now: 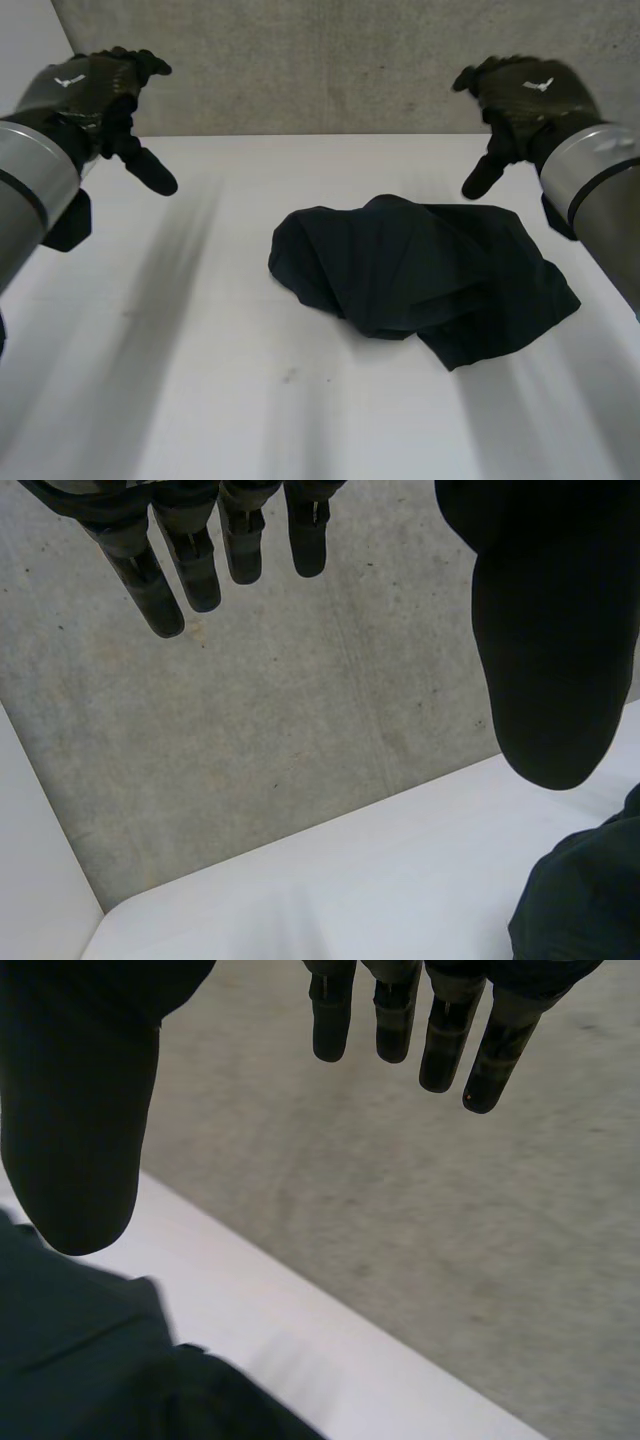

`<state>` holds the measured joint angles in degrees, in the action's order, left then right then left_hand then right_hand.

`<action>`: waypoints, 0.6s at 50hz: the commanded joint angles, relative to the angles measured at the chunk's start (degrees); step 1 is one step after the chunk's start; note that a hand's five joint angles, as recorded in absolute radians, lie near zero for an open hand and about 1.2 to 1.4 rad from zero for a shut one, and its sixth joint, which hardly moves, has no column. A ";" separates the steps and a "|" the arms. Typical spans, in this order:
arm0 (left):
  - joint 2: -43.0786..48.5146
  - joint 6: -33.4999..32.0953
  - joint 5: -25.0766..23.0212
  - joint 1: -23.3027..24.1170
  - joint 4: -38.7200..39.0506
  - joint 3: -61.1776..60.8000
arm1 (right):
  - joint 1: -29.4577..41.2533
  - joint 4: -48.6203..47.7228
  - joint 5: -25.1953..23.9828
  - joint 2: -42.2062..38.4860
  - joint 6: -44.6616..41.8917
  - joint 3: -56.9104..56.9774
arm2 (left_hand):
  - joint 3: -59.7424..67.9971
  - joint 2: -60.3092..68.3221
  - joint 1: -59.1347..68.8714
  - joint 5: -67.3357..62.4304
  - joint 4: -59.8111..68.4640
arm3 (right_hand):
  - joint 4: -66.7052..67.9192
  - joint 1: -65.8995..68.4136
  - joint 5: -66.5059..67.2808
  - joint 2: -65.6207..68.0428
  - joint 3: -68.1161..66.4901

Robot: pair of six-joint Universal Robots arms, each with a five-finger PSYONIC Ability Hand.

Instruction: Fold the shorts.

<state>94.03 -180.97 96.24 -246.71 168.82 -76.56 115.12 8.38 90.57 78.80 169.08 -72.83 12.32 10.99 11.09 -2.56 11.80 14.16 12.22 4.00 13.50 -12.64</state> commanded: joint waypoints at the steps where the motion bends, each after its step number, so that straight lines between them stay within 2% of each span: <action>1: 7.73 0.00 -1.14 1.66 10.46 -2.36 | -1.83 1.56 -12.68 0.21 -1.56 -7.75 | -2.27 -0.94 -1.05 2.52 -1.75 | -4.16 -2.22 -4.00 -3.50 2.64; 3: 10.90 -0.09 -2.71 2.89 12.75 -1.93 | -4.63 0.60 -16.45 0.21 -1.56 -12.65 | -2.27 -0.94 -1.05 2.52 -1.75 | -4.16 -2.22 -4.00 -3.50 2.64; 6: 17.31 -0.09 -6.84 4.04 16.45 -0.44 | -7.54 -2.13 -19.36 0.21 -1.56 -17.77 | -1.77 -0.44 -0.54 2.01 -1.25 | -4.16 -2.22 -4.00 -3.50 2.64; 11: 27.50 0.00 -12.82 4.21 18.47 4.39 | -11.14 -13.26 -23.67 0.21 -1.21 -30.05 | -1.10 0.23 0.13 1.34 -0.57 | -4.16 -2.22 -4.00 -3.50 2.64; 15: 36.03 0.00 -14.76 4.57 18.30 10.54 | -11.94 -20.31 -23.24 0.30 -1.73 -35.34 | -0.42 0.90 0.80 0.67 0.10 | -4.16 -2.22 -4.00 -3.50 2.64; 19: 42.19 -0.09 -14.59 4.92 18.12 15.03 | -12.20 -22.53 -22.89 0.47 -1.91 -36.15 | 3.77 5.09 4.99 -3.52 4.29 | -4.16 -2.22 -4.00 -3.50 2.64; 22: 45.18 -0.09 -14.32 4.92 17.95 17.06 | -12.55 -22.53 -22.89 1.35 -1.91 -36.41 | 20.39 21.72 21.62 -20.15 20.91 | -4.16 -2.22 -4.00 -3.50 2.64; 26: 45.89 -0.70 -12.05 4.39 17.68 17.50 | -12.73 -22.61 -22.98 1.79 -2.08 -36.77 | 63.73 65.06 64.96 -63.49 64.25 | -4.16 -2.22 -4.00 -3.50 2.64; 27: 45.28 -1.57 -9.34 4.22 17.68 17.41 | -12.73 -22.70 -22.98 1.79 -2.00 -36.77 | 67.64 68.97 68.87 -67.40 68.16 | -4.16 -2.22 -4.00 -3.50 2.64; 30: 43.44 -3.59 -3.27 3.95 18.03 16.97 | -12.56 -22.62 -22.98 1.79 -2.00 -36.85 | 67.68 69.01 68.91 -67.44 68.20 | -4.16 -2.22 -4.00 -3.50 2.64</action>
<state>139.66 -181.42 82.92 -242.01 186.71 -59.25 102.42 -14.77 67.55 80.21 167.12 -109.84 61.42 61.80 63.75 -50.39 61.11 14.16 12.22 4.00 13.50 -12.64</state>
